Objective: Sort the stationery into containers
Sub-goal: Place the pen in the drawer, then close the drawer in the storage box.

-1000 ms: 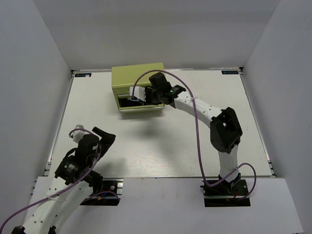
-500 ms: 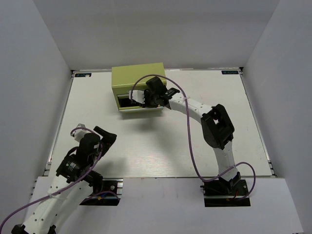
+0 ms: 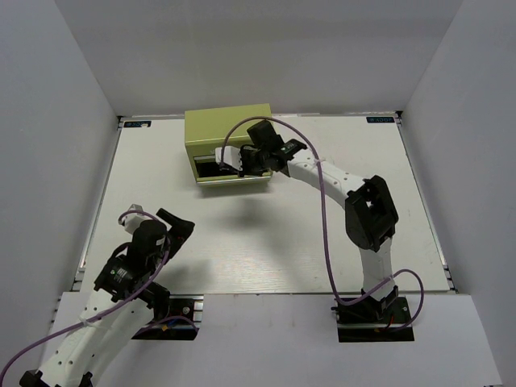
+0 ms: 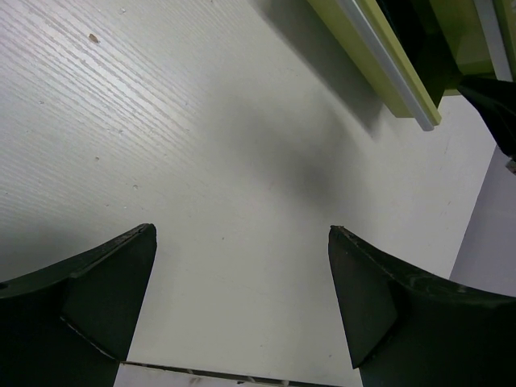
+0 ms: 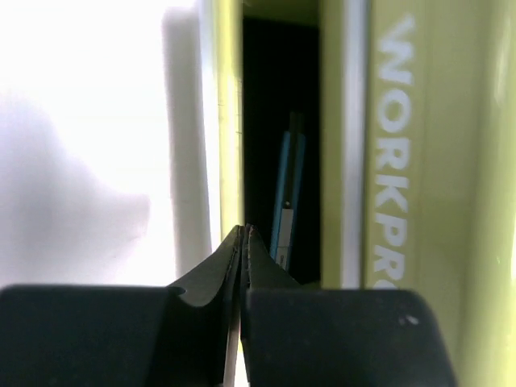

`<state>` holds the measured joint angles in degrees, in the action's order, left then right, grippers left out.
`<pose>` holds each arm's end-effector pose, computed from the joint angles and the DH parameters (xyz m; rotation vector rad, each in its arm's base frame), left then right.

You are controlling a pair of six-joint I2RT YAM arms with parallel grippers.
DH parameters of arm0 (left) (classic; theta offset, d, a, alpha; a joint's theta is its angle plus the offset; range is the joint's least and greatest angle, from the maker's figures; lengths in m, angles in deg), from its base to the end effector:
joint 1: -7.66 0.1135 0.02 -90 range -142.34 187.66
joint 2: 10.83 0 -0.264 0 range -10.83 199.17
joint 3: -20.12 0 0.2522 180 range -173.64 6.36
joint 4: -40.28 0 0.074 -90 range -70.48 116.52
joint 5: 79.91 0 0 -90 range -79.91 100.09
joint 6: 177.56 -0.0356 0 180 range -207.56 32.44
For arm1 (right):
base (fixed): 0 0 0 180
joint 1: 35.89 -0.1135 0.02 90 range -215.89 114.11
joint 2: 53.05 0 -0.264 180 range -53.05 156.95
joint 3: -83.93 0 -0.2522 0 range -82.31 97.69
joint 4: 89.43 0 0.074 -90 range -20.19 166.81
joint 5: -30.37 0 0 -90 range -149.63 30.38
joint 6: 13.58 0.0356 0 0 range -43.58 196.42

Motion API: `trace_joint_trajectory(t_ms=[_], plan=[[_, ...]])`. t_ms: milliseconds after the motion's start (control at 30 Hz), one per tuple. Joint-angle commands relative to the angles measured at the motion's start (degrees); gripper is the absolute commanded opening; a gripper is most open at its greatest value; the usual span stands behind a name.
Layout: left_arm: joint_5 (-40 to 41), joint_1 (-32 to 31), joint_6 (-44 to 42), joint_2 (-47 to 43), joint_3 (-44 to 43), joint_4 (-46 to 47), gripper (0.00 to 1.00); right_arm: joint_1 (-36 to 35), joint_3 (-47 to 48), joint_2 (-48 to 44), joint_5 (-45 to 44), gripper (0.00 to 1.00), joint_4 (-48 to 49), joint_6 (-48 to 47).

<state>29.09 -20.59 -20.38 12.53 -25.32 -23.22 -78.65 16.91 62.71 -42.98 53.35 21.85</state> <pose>0.0866 -0.0334 0.2418 -0.9266 2.1024 -0.5070 0.3377 0.3262 0.2695 -1.7813 1.3635 0.2184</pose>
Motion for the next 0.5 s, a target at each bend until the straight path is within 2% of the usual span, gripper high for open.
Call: trace_joint_trajectory(t_ms=[0,33,133,167,467], plan=[[-0.37,-0.14,-0.64,0.73,0.66,1.13,0.97,0.05,2.19,-1.79,12.76,0.00,-9.65,-8.16],[-0.37,-0.14,-0.64,0.73,0.66,1.13,0.97,-0.13,4.47,-1.08,14.02,0.00,-16.72,-9.49],[-0.37,-0.14,-0.64,0.73,0.13,1.13,0.97,-0.22,11.41,4.89,17.37,0.00,-26.78,-15.21],[-0.37,-0.14,-0.64,0.73,0.13,1.13,0.97,-0.65,12.30,5.60,17.20,0.00,-27.51,-15.31],[-1.43,-0.14,-0.64,0.20,-0.40,0.60,0.97,-2.24,14.33,12.02,6.83,0.00,-18.20,-8.54]])
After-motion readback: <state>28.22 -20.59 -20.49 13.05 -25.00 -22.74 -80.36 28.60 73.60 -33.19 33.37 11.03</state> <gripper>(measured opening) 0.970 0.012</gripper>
